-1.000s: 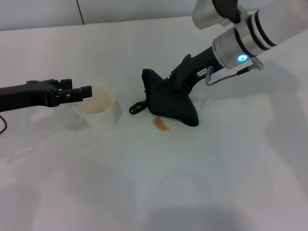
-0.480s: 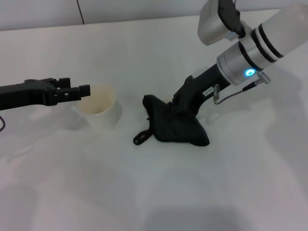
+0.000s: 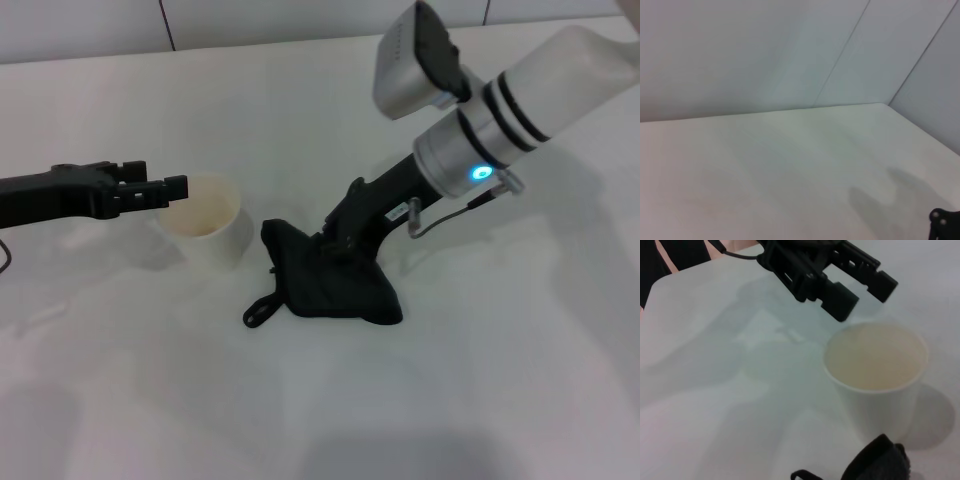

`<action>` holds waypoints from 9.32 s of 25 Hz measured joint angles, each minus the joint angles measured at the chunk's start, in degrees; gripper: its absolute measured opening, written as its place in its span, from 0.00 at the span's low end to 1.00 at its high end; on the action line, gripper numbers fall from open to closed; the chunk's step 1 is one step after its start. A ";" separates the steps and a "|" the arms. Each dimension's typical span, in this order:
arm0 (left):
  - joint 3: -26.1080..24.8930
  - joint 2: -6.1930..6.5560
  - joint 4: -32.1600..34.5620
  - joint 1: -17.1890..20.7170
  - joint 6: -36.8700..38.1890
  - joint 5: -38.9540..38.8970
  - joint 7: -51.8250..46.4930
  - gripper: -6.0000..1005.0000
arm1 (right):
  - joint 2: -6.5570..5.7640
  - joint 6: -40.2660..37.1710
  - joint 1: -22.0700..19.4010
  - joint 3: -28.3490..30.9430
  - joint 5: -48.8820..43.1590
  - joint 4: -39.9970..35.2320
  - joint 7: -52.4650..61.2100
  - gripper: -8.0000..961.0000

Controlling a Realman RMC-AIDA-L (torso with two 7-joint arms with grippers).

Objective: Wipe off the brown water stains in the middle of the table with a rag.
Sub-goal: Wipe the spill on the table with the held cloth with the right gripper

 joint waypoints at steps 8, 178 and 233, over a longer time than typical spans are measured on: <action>0.00 -0.38 0.00 -0.27 0.00 0.00 0.16 0.87 | -0.20 2.83 1.02 0.00 -0.34 -1.73 1.48 0.13; 0.00 -0.35 -0.01 -1.59 -0.63 2.19 0.12 0.87 | -0.04 23.73 4.14 1.36 0.26 -8.81 1.84 0.13; 0.00 -0.59 0.13 -2.14 -1.44 2.92 -0.03 0.87 | -0.54 24.56 1.62 5.73 -12.74 -12.41 4.47 0.13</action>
